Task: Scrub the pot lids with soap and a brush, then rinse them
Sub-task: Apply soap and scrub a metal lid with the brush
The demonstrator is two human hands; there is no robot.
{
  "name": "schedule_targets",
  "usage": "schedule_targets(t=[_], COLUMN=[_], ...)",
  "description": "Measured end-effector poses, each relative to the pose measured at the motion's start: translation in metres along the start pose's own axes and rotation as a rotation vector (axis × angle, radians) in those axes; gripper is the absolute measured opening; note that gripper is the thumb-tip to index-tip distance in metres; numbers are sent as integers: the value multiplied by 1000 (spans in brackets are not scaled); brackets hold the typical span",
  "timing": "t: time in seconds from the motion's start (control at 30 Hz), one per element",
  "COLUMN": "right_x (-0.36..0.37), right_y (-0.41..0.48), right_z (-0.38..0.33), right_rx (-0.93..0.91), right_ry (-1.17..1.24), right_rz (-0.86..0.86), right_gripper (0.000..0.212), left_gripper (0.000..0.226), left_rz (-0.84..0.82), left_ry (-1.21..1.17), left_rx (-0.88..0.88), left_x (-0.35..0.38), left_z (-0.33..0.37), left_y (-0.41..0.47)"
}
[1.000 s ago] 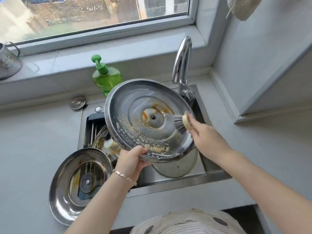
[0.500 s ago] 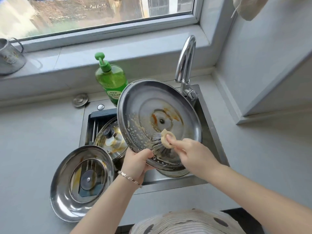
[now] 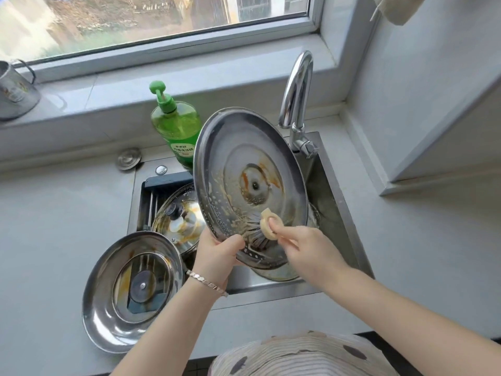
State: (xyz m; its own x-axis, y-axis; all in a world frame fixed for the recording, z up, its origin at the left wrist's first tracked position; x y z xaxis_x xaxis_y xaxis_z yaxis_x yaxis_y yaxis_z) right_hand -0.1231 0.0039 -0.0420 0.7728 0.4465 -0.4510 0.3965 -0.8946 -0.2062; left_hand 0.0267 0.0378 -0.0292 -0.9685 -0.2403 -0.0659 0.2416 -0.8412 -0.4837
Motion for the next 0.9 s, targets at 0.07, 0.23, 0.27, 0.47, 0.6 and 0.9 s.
schedule_targets(t=[0.07,0.23,0.27,0.47,0.6,0.9], right_x=[-7,-18,-3,-30,6,18], right_y=[-2,7,0,7,-14,-20], right_z=[8,21,3,35,-3,-17], right_rx=[24,97,10,192,-18,-25], right_ry=[-25,-29,13,-110,-71,-133], right_rz=[-4,77,21,62,-110,-40], right_gripper=[36,34,36,35,36,44], left_gripper=[40,39,40,36,36,26], left_rz=[39,46,52,123,184,362], left_ry=[-38,-40,-65,-83,-45,-180], left_rx=[-15,-50,-66,-99,-115,-251], left_x=[-7,-2,-2,-13,-16,-10], left_z=[1,-3,-5,-9,-8,-30], left_y=[1,-1,0,-2,-2,4])
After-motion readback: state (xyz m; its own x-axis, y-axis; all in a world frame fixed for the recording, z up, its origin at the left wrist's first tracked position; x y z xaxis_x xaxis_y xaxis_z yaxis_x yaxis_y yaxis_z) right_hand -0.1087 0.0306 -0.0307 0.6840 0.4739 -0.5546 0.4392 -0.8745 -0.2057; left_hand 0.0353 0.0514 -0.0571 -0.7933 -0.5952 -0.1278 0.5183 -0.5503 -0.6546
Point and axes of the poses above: each hand's wrist, its own y-axis towards the middle knuckle, its own x-axis out of the palm, z = x × y, the point moved 8 cm from there along y, towards the middle knuckle, and after that the axes turned 14 degrees about y, right-handed, at the moved point
